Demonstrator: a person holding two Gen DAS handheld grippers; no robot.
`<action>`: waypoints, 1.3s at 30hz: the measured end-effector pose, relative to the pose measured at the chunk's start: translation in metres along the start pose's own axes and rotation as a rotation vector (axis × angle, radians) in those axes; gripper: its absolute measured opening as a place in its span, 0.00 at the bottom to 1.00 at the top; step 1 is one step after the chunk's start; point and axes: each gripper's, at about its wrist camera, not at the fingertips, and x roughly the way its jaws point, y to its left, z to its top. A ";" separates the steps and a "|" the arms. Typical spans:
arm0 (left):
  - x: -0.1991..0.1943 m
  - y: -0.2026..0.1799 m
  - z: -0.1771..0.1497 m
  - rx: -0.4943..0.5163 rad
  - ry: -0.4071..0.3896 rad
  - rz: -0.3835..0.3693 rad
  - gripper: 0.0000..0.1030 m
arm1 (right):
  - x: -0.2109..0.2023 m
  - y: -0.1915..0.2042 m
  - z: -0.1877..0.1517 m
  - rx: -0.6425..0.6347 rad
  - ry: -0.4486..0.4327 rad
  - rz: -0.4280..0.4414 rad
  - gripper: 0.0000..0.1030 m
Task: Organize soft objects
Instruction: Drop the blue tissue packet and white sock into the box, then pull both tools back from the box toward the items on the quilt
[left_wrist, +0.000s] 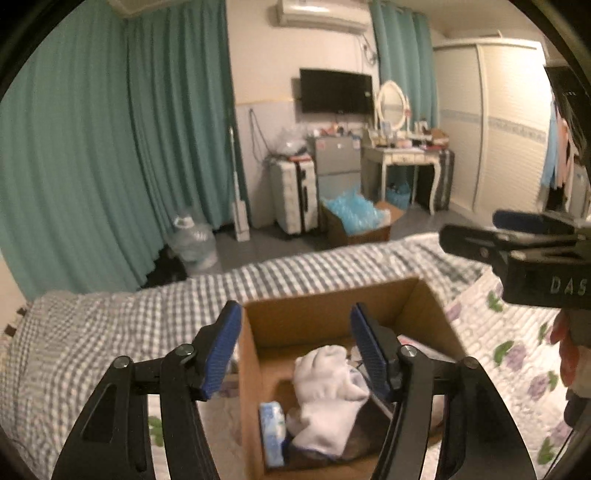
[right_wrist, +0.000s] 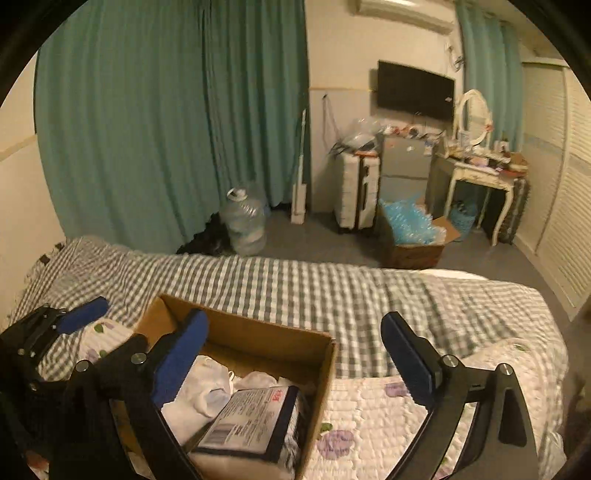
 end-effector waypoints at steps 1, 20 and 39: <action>-0.007 0.000 0.003 -0.003 -0.008 0.003 0.70 | -0.011 0.000 0.002 0.001 -0.008 0.006 0.94; -0.225 0.024 0.001 -0.014 -0.219 0.098 0.84 | -0.236 0.072 -0.016 -0.114 -0.162 0.087 0.98; -0.195 0.029 -0.069 -0.073 -0.135 0.064 0.84 | -0.176 0.106 -0.113 -0.147 0.014 0.154 0.98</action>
